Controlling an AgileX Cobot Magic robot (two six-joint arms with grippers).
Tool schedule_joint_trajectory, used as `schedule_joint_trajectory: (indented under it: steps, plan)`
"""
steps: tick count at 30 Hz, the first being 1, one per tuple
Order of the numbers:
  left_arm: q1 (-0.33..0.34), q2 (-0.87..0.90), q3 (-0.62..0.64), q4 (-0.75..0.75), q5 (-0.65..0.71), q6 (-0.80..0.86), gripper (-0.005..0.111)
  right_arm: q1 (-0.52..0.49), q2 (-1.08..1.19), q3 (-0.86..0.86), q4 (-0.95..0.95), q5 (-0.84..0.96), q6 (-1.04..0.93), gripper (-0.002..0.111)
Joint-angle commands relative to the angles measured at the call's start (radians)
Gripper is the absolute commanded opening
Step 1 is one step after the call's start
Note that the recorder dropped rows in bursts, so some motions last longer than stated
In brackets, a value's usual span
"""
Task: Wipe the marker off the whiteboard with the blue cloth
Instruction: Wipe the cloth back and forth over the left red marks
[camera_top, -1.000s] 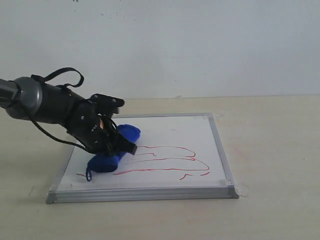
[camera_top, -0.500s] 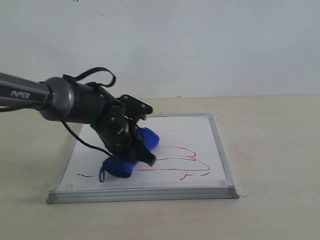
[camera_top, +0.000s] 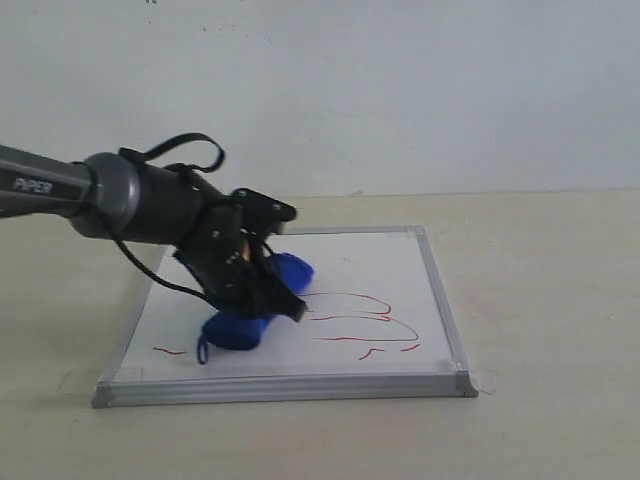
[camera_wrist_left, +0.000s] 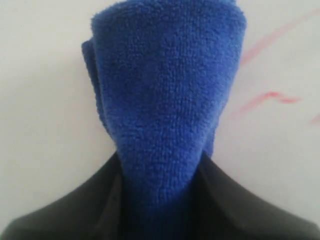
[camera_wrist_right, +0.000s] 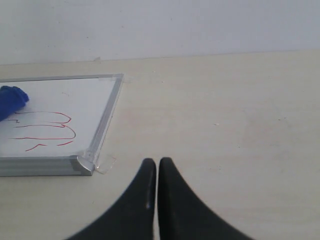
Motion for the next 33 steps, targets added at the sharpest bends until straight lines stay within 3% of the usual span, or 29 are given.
schedule_joint_trajectory:
  steps: [1, 4, 7, 12, 19, 25, 33]
  plan:
    - [0.168, 0.036, 0.02, 0.024, 0.1, 0.0, 0.004, -0.002, -0.005, -0.001, 0.001, -0.006, -0.004, 0.001]
    - [0.216, 0.036, 0.02, 0.017, 0.14, 0.027, 0.004, -0.002, -0.005, -0.001, 0.001, -0.006, -0.004, 0.001]
    - [0.221, 0.033, 0.029, 0.028, 0.177, 0.053, 0.004, -0.002, -0.005, -0.001, 0.001, -0.006, -0.004, 0.001]
    - [0.221, -0.029, 0.141, -0.007, 0.034, 0.045, 0.004, -0.002, -0.005, -0.001, 0.001, -0.006, -0.004, 0.001]
    - [0.204, -0.076, 0.254, -0.047, -0.016, 0.049, 0.004, -0.002, -0.005, -0.001, 0.001, -0.006, -0.004, 0.001]
    - [0.129, -0.076, 0.309, -0.076, -0.052, 0.038, 0.004, -0.002, -0.005, -0.001, 0.001, -0.006, -0.004, 0.001]
    - [-0.083, -0.078, 0.323, -0.091, -0.017, 0.038, 0.004, -0.002, -0.005, -0.001, 0.001, -0.006, -0.004, 0.001]
